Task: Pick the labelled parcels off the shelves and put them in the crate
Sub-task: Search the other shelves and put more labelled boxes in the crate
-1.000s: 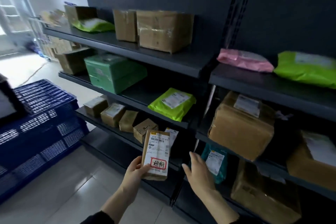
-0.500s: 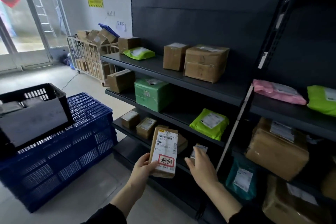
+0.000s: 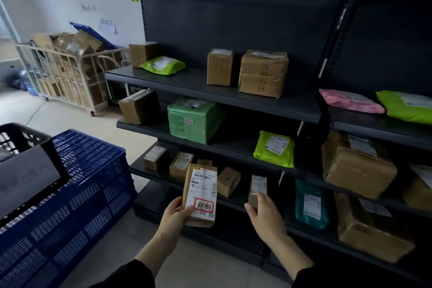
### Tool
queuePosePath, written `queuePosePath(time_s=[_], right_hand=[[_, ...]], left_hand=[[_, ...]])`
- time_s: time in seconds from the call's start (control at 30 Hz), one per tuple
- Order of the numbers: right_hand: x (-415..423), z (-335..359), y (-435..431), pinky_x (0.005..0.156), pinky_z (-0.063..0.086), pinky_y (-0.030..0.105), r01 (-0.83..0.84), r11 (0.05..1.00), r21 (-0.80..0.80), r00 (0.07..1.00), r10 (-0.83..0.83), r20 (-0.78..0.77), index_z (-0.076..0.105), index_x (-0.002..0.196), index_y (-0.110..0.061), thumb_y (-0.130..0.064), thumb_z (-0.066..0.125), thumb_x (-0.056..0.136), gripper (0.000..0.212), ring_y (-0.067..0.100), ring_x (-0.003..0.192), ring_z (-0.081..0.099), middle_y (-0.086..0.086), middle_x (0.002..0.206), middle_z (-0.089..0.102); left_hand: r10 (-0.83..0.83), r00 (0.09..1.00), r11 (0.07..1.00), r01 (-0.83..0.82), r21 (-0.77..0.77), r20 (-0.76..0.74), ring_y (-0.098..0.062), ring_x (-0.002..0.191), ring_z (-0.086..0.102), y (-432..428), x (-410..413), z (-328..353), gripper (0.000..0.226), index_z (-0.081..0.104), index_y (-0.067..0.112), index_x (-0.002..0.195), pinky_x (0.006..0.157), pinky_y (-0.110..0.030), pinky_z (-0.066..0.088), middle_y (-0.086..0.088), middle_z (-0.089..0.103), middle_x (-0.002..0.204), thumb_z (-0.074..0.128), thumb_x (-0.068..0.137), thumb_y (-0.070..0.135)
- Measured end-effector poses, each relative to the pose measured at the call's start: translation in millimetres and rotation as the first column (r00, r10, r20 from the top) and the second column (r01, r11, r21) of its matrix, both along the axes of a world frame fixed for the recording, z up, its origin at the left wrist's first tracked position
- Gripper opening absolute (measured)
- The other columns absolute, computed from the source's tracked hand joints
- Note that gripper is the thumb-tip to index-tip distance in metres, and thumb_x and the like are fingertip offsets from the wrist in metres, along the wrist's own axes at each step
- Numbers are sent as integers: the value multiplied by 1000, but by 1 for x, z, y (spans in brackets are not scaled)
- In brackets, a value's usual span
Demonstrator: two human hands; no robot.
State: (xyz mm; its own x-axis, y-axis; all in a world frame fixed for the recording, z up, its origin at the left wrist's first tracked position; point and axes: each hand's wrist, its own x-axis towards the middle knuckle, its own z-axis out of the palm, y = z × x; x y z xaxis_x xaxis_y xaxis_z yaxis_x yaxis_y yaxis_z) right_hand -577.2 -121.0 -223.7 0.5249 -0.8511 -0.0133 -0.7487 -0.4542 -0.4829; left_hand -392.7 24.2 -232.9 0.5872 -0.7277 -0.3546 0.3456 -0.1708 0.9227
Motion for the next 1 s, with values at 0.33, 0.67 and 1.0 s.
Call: queuePosePath(time_s=[0.33,0.67,1.0], right_hand=[[27,-70,-82,93,44,26,149,984,101,984,-137,-112,33,140,-13,-44,40,95,55,18,122,46,3,134,45],[57,-157,-172,86,46,28,299,934,197,944,-260,-201,41,132,-16,-40,45,94,46,19,112,53,5,125,49],[81,-225,-205,86,46,29,435,893,120,895,-413,-170,43,133,-10,-35,47,94,46,23,109,55,11,120,53]], left_hand=[[-112,992,992,115,54,-58,-34,94,67,-88,42,-52,26,56,4,114,79,-39,55,-19,69,104,57,89,2],[-167,973,980,181,80,-156,-38,93,66,-186,88,-135,48,57,-1,112,74,-41,53,-25,69,102,74,68,7],[-214,955,970,232,70,-208,-37,91,64,-247,129,-198,41,51,-3,123,77,-44,52,-24,66,102,61,83,-4]])
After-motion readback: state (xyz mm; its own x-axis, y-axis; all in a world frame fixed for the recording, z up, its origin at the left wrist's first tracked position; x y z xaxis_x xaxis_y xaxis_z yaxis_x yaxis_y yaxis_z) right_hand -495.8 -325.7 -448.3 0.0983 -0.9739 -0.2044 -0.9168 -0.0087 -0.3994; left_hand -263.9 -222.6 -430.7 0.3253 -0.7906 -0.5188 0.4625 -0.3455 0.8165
